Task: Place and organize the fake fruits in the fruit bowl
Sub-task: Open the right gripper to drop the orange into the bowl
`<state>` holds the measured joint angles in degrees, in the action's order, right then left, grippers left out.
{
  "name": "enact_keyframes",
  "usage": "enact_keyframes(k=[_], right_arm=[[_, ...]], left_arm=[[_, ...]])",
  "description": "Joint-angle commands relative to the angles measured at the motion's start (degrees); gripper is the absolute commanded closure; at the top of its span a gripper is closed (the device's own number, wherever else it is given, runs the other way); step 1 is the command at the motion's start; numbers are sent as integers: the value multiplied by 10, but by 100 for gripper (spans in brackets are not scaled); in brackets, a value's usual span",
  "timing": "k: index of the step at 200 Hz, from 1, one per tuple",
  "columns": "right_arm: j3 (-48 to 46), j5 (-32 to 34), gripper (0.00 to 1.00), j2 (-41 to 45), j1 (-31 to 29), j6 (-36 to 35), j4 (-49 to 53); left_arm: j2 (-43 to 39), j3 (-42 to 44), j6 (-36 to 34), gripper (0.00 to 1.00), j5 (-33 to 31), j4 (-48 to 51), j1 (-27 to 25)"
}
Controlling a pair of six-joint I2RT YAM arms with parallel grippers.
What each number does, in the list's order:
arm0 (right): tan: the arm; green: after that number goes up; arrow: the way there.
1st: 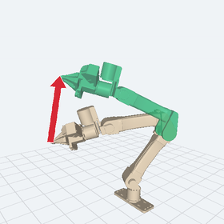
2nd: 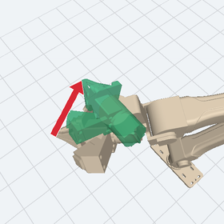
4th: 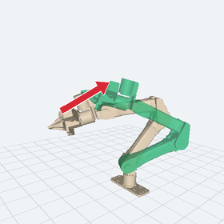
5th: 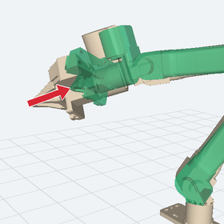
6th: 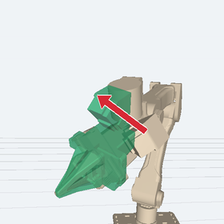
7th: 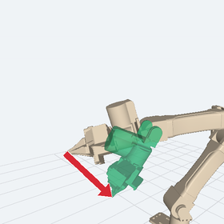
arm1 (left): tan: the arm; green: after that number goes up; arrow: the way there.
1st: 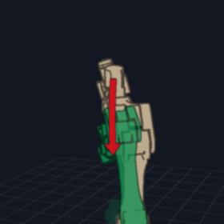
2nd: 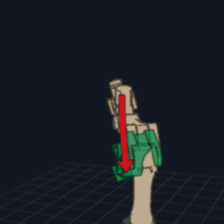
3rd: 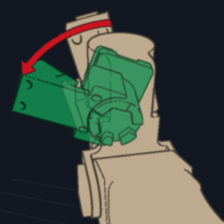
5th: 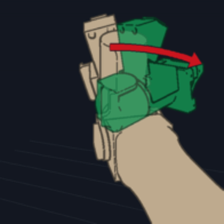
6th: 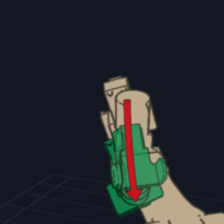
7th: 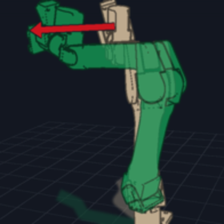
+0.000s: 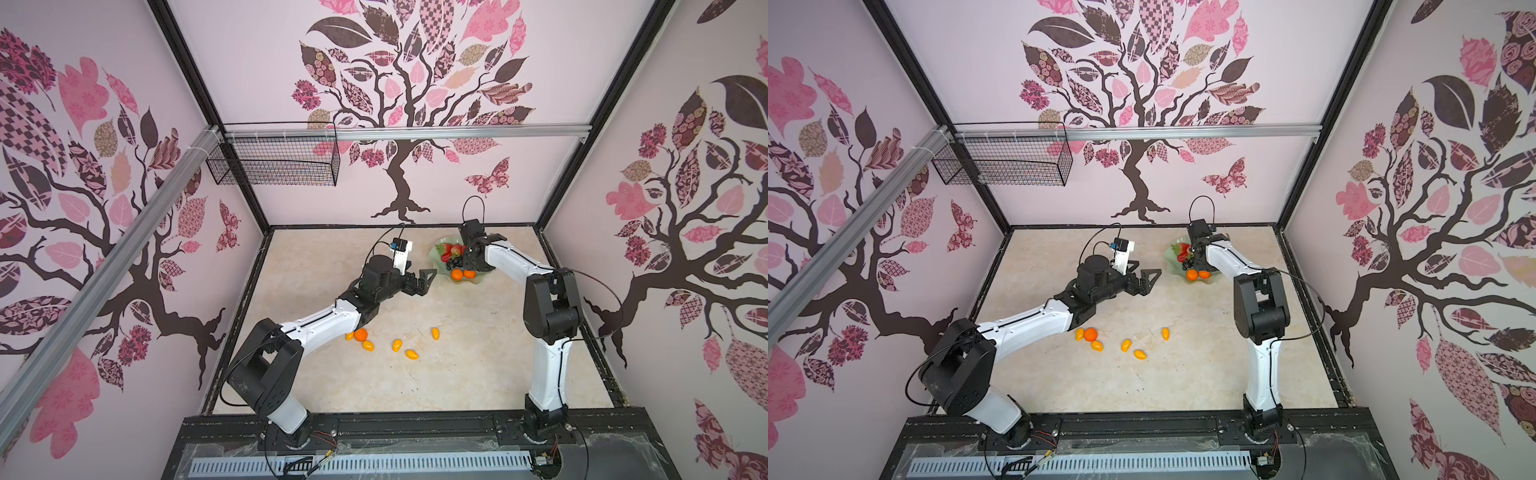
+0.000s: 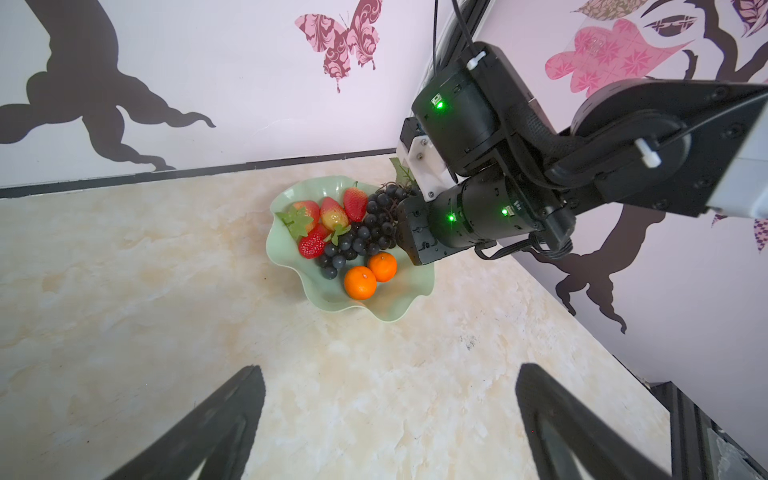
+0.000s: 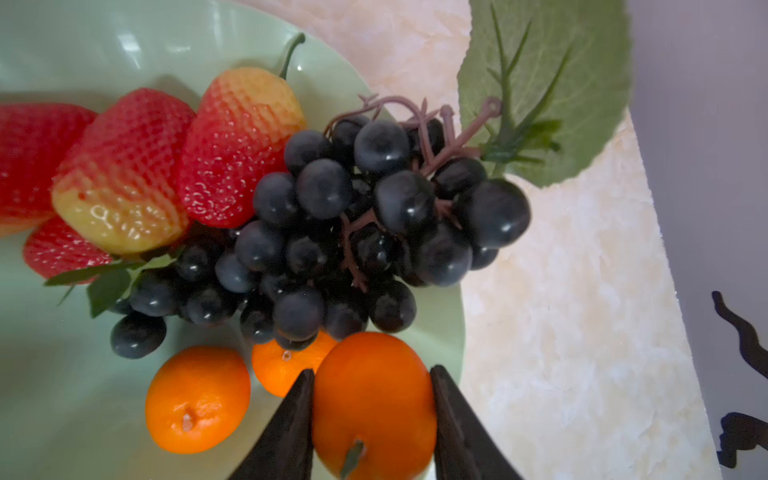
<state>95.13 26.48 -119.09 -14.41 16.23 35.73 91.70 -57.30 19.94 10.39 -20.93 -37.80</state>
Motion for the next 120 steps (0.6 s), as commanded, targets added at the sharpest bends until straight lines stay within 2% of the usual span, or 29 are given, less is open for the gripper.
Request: enact_keyframes(k=[1,24,63,120], right_arm=[[31,23,62,-35,4,-2,22],[36,23,59,-41,4,1,25],[38,18,47,-39,4,4,28],[41,5,41,-16,4,6,28]], left_arm=[[-13,11,-2,1,-6,-13,0],[-13,7,-3,1,-7,-4,0],[-13,1,-6,2,-6,9,0],[-16,-7,-12,1,-12,26,1]])
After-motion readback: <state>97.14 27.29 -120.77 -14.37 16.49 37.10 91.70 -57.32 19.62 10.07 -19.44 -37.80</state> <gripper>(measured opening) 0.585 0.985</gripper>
